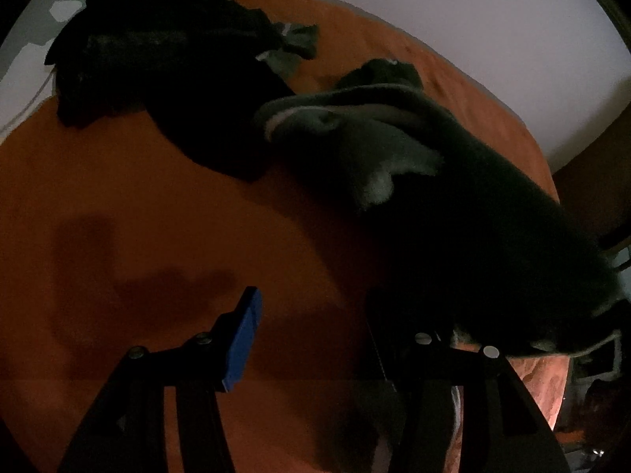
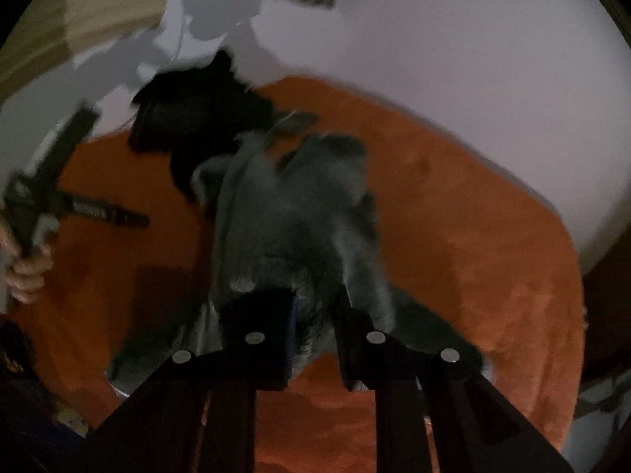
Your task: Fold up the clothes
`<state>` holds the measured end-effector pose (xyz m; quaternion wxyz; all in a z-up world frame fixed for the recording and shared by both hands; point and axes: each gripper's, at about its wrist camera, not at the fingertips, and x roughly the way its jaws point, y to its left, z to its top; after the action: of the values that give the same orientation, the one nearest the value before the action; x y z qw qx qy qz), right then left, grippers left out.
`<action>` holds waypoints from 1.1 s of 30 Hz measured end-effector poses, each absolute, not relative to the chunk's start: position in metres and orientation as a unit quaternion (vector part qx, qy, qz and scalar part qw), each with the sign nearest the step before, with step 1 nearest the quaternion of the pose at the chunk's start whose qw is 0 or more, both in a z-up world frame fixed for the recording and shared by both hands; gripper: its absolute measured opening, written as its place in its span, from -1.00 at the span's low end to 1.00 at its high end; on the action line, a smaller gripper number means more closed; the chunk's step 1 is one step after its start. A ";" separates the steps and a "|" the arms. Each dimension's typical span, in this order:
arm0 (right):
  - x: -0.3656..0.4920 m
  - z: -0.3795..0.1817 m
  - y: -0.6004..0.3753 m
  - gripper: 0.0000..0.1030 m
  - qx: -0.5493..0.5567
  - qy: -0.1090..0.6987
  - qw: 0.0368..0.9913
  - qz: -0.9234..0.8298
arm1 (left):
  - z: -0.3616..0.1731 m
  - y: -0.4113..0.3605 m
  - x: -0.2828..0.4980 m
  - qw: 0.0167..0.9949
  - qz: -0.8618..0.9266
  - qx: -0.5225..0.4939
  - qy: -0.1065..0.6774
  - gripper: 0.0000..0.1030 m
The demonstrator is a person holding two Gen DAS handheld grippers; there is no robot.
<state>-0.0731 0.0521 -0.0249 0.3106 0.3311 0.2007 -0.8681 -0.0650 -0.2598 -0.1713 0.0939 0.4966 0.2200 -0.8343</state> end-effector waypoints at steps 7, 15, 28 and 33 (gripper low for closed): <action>-0.064 0.047 0.122 -0.94 0.281 0.105 0.269 -0.915 | -0.181 -0.254 -0.066 0.118 -0.841 0.490 0.198 0.08; -0.043 0.097 0.140 -1.00 0.250 0.113 0.276 -0.921 | -0.187 -0.249 -0.068 0.114 -0.839 0.485 0.221 0.08; -0.067 -0.043 0.104 0.62 0.417 0.134 0.347 -0.829 | -0.195 -0.250 -0.074 0.104 -0.834 0.496 0.219 0.10; -0.039 -0.089 0.084 0.62 0.324 0.347 0.321 -0.819 | -0.201 -0.251 -0.077 0.101 -0.829 0.502 0.225 0.10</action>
<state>-0.0386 0.0843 -0.0892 0.3215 0.3239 0.3470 -0.8194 -0.0768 -0.2514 -0.2006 0.1007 0.5022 0.2248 -0.8289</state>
